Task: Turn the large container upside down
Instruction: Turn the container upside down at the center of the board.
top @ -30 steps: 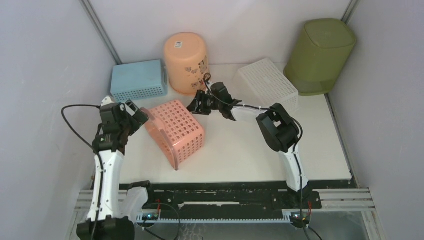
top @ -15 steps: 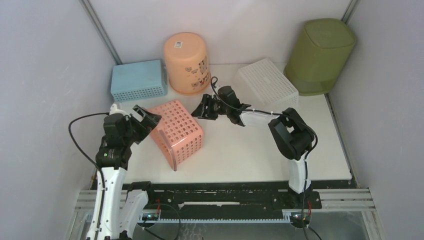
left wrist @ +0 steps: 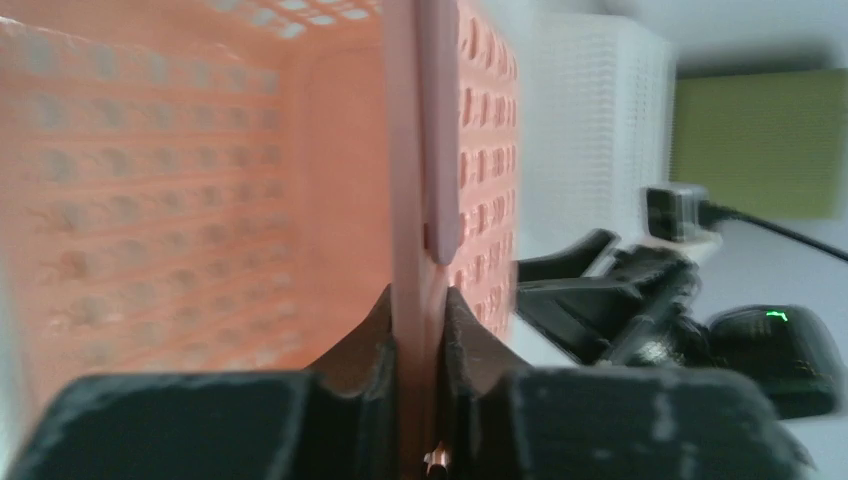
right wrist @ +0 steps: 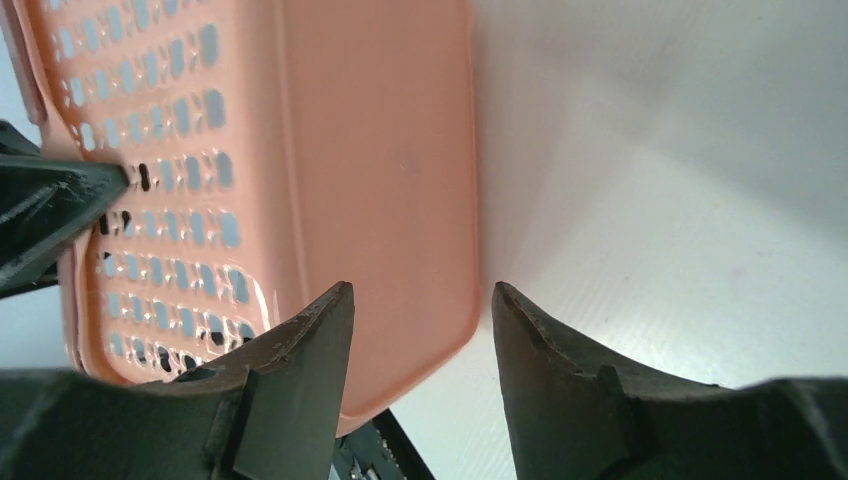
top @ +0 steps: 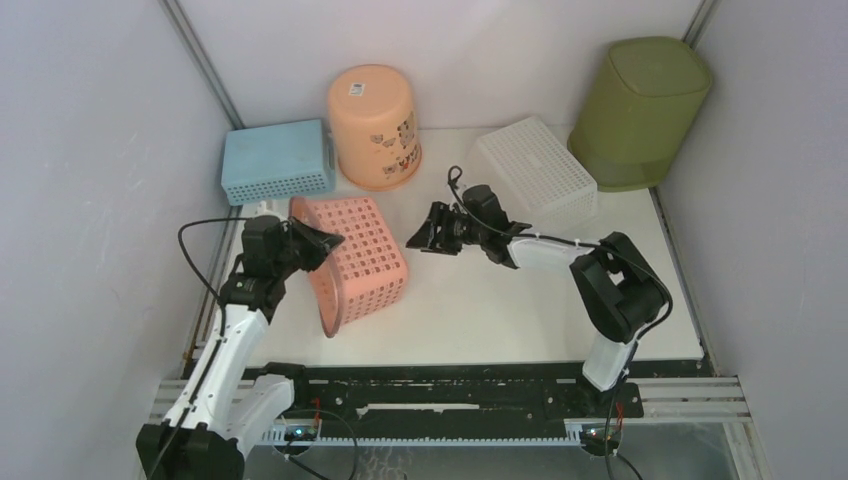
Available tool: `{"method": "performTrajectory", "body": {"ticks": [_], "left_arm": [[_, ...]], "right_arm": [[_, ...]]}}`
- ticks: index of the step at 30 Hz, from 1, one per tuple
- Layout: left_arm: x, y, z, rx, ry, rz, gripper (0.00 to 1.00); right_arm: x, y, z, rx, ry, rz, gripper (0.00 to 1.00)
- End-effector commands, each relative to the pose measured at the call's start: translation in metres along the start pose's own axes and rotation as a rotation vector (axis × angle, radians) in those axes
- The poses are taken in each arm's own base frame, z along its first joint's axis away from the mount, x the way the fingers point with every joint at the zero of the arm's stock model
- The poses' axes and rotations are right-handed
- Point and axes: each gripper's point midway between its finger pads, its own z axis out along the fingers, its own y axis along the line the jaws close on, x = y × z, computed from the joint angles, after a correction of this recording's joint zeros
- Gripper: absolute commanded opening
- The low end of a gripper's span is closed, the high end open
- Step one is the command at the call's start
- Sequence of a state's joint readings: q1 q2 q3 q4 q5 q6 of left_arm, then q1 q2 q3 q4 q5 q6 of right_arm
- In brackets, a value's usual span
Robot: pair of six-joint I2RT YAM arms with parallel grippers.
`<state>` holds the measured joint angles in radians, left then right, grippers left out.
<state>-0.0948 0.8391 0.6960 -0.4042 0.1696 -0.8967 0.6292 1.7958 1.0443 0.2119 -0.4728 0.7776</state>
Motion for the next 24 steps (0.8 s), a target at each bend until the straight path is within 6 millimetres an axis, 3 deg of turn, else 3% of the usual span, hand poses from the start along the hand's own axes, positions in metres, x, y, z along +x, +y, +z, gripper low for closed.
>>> {"method": "performTrajectory", "body": {"ticks": [1,6,9,15,19,23,24], "left_arm": [[-0.008,-0.027,0.013,0.127,-0.018,-0.006,0.01],[0.000,-0.055,0.020,0.238,0.021,0.008,0.00],[0.008,-0.085,0.018,0.351,0.054,0.007,0.00],[0.033,-0.171,0.009,0.652,0.139,-0.038,0.00],[0.055,-0.231,0.005,0.897,0.228,-0.160,0.00],[0.075,-0.276,-0.002,1.185,0.321,-0.358,0.00],[0.080,-0.281,0.004,1.222,0.348,-0.411,0.00]], "right_arm": [[-0.021,0.020,-0.030,-0.053,-0.077,-0.072,0.61],[-0.026,0.010,-0.064,-0.015,-0.115,-0.088,0.61],[-0.036,0.008,-0.095,0.025,-0.168,-0.113,0.61],[-0.063,0.017,-0.170,0.070,-0.310,-0.155,0.62],[-0.074,0.024,-0.218,0.094,-0.404,-0.176,0.63],[-0.076,0.025,-0.243,0.122,-0.438,-0.182,0.63],[-0.076,0.025,-0.246,0.127,-0.440,-0.183,0.63]]}}
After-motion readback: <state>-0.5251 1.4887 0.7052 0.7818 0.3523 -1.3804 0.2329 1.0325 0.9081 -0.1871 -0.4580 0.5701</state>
